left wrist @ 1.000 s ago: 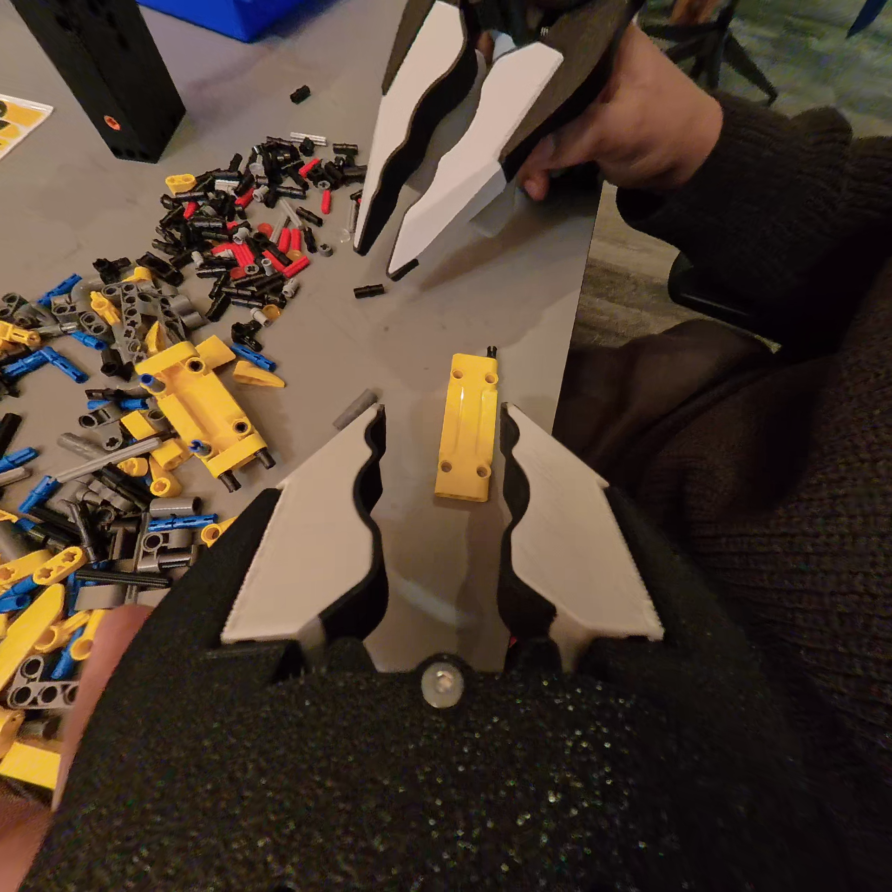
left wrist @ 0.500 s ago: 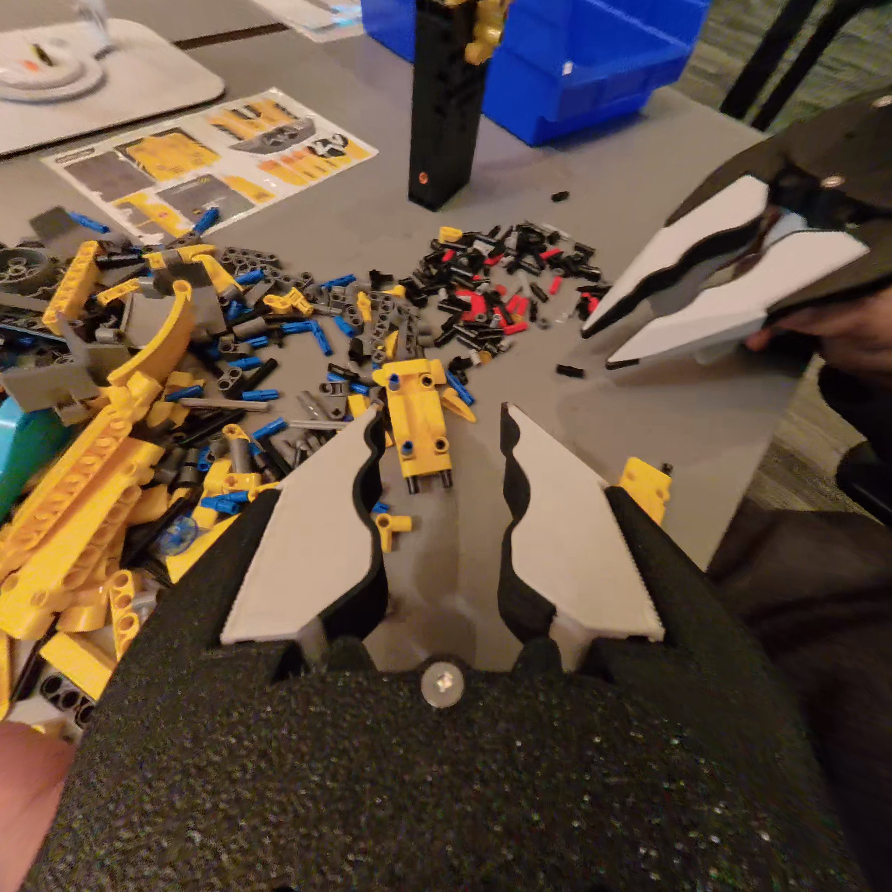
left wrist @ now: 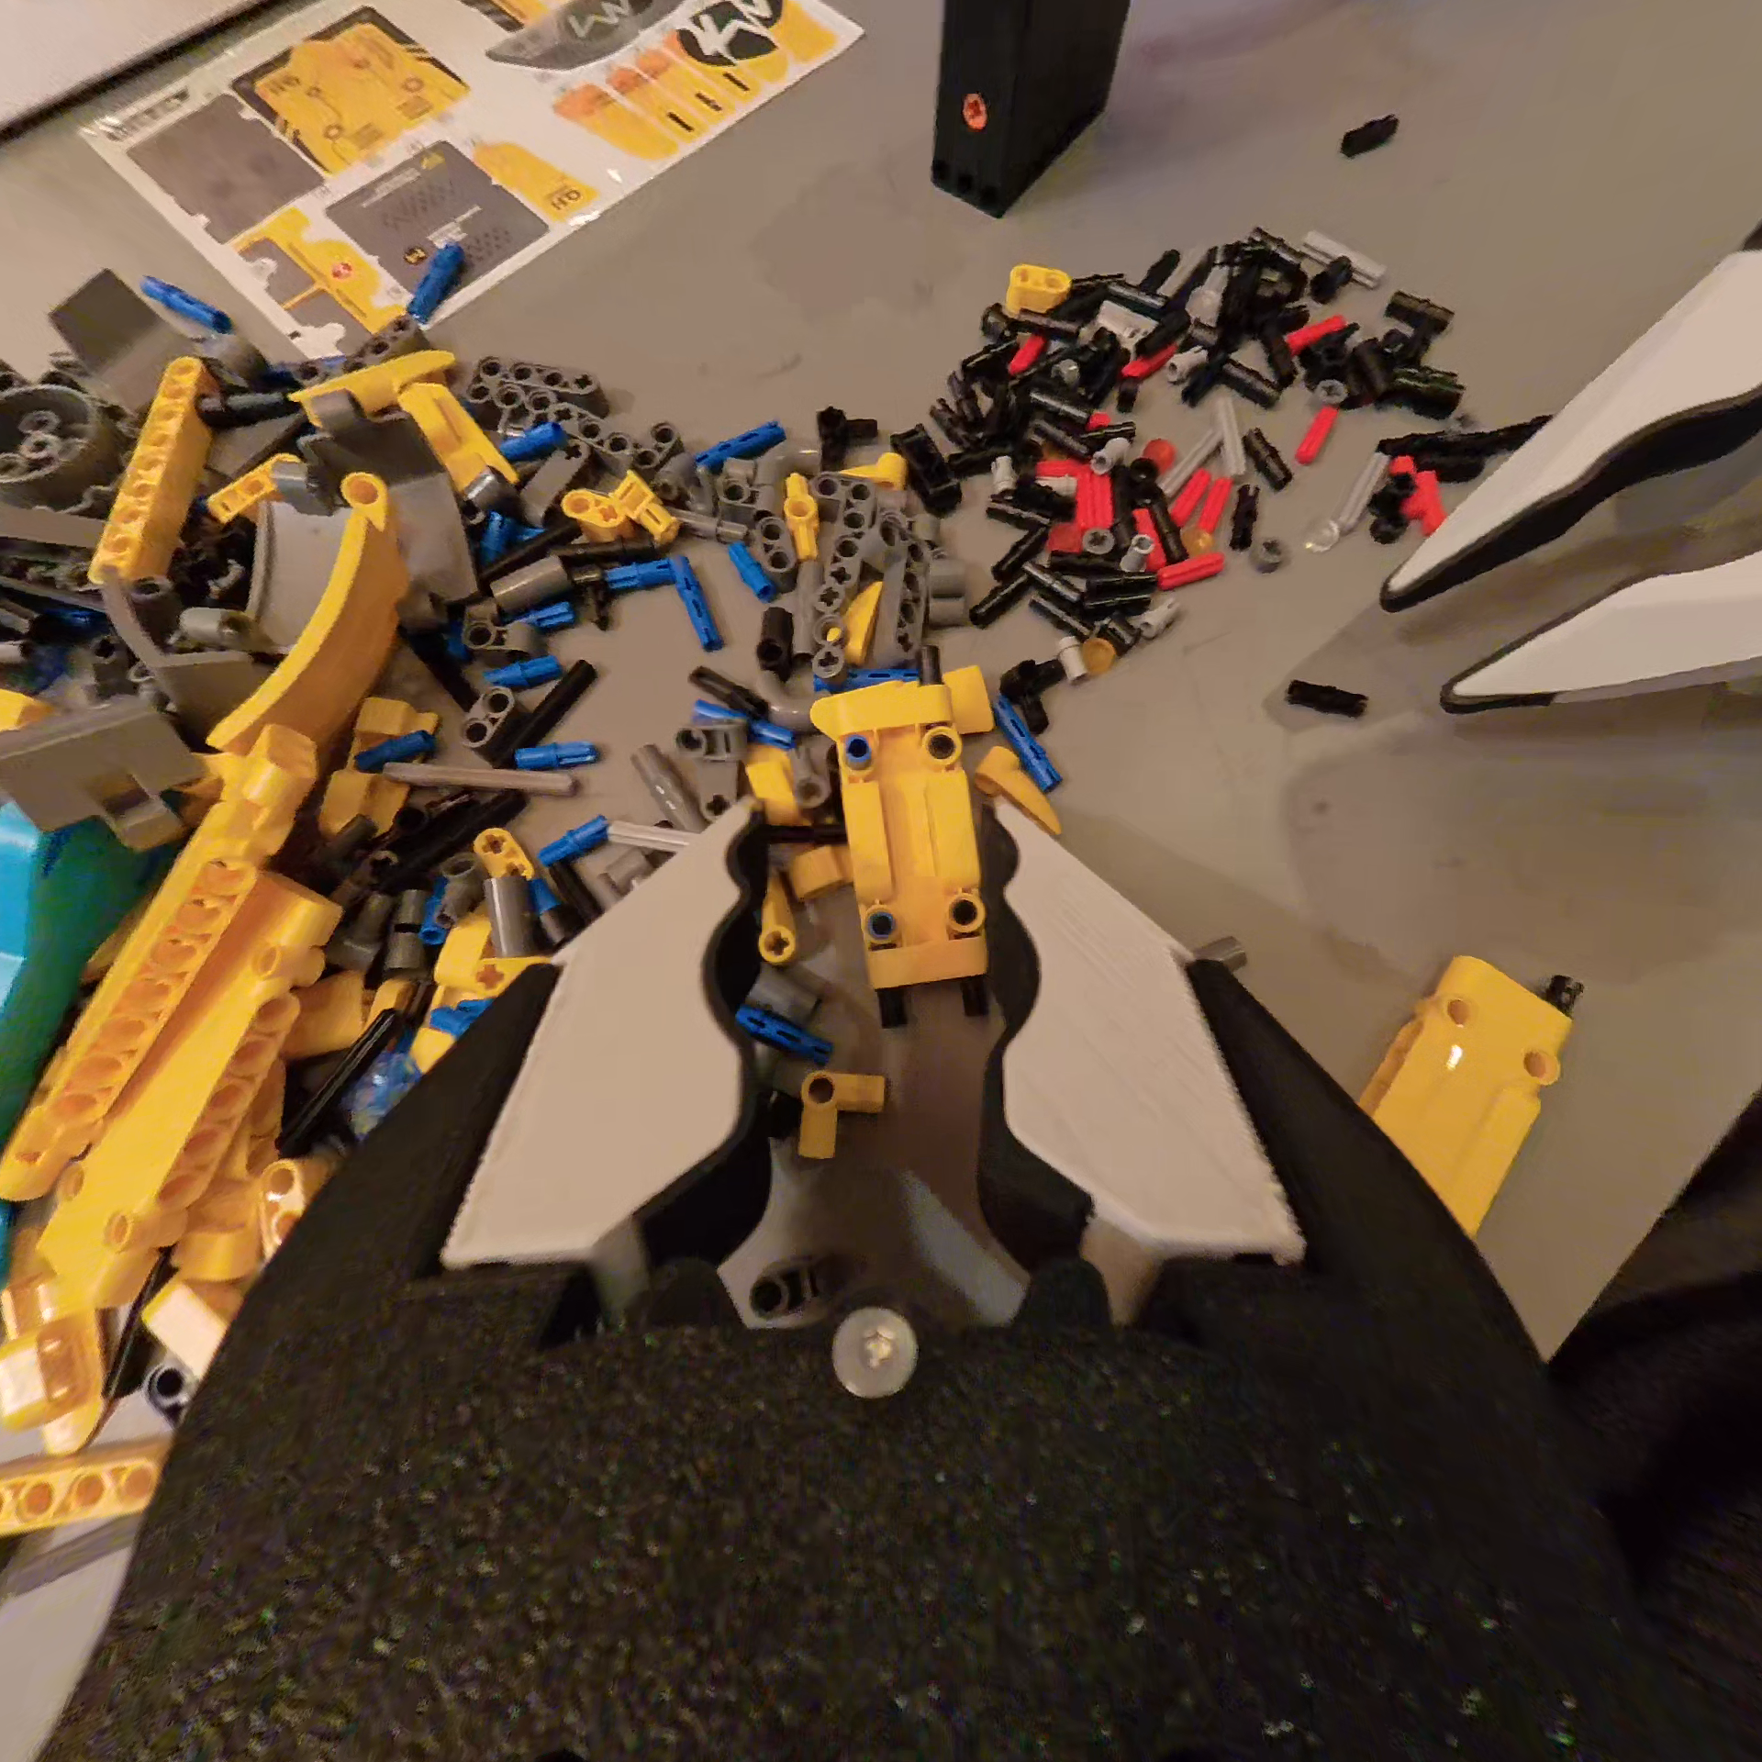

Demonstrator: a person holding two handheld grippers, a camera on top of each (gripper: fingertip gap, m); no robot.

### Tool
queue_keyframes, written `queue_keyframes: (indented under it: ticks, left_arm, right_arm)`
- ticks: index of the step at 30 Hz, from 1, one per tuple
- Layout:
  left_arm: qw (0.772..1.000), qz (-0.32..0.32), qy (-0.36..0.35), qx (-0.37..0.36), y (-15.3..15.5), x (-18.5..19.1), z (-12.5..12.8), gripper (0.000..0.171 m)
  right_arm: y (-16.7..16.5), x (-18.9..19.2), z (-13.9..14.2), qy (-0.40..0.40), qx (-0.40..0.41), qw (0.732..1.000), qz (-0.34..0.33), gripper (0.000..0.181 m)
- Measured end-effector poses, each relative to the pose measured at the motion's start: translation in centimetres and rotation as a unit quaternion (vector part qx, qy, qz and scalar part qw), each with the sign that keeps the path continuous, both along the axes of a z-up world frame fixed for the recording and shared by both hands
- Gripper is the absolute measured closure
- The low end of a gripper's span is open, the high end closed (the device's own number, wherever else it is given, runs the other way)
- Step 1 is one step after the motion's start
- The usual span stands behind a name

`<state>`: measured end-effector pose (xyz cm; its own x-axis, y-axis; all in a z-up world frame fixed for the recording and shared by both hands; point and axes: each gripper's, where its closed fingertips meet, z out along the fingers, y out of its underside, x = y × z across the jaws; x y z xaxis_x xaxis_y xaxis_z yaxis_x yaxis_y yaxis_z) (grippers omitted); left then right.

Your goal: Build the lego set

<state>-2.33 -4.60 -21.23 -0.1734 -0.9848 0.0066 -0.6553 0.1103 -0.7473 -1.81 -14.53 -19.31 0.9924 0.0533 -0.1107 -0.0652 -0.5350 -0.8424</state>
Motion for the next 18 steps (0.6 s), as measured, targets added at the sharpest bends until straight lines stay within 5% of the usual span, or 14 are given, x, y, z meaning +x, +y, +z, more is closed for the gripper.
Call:
queue_keyframes:
  ticks: [1,7,14,18]
  left_arm:
    - [1.000,-0.014,-0.001,-0.011,-0.4,-0.1,0.1,0.146]
    - [0.995,-0.072,-0.064,-0.009,-2.1,-0.6,2.0,0.147]
    - [0.974,-0.105,-0.172,0.104,-3.4,-0.9,4.3,0.147]
    - [0.957,-0.097,-0.228,0.154,-3.6,-1.2,5.5,0.147]
  right_arm:
    - [0.0,0.0,0.0,0.000,-0.001,1.000,0.000,0.161]
    - [-0.2,0.9,1.6,0.005,0.050,0.998,-0.029,0.162]
    - [-0.3,0.8,7.2,0.010,0.233,0.970,-0.068,0.181]
    - [0.0,0.9,7.1,-0.084,0.225,0.965,-0.102,0.181]
